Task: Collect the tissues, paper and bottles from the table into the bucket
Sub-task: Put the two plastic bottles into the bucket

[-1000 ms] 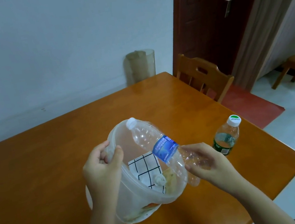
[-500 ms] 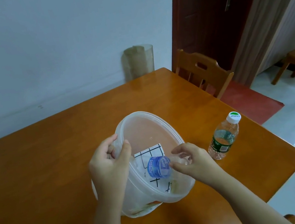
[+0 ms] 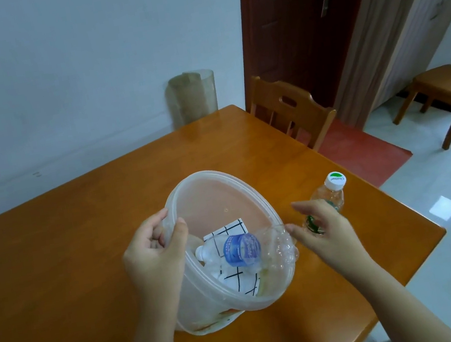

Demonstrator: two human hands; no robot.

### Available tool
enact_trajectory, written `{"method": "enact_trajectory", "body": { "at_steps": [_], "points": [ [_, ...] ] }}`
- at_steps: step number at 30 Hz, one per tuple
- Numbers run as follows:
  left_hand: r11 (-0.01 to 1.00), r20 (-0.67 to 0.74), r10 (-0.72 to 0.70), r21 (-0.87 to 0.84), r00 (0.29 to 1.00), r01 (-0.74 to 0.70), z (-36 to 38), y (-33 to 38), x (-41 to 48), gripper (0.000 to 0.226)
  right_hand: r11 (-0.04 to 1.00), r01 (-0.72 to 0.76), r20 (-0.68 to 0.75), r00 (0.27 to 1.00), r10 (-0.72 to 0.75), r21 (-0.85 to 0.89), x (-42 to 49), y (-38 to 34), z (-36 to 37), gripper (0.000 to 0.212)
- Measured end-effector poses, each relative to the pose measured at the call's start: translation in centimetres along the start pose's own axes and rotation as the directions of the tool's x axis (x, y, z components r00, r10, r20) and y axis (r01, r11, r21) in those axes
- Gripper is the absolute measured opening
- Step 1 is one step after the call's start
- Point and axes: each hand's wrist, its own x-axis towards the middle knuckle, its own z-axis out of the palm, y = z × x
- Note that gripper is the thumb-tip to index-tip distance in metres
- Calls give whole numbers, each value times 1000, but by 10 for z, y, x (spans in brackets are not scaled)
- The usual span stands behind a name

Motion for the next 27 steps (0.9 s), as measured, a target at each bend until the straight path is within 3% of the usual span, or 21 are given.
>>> {"method": "enact_trajectory", "body": {
  "at_steps": [5, 8, 17, 23, 27],
  "points": [
    [1000, 12, 5, 17, 1000, -5, 9, -2, 1, 28, 995, -29, -286, 958, -1, -98, 15, 23, -21, 40],
    [1000, 22, 8, 15, 1000, -9, 13, 0, 0, 27, 975, -77, -377, 926, -7, -208, 29, 37, -23, 45],
    [999, 20, -6, 33, 1000, 5, 18, 3, -1, 28, 974, -226, -268, 940, 212, -25, 54, 62, -12, 49],
    [998, 3, -62, 4, 998, 62, 16, 2, 0, 27, 985, -169, -323, 931, 168, 25, 53, 60, -14, 42],
    [997, -15, -71, -5, 997, 71, 14, 1, 2, 25, 980, -87, -396, 906, 151, 177, 56, 41, -20, 39]
  ]
}}
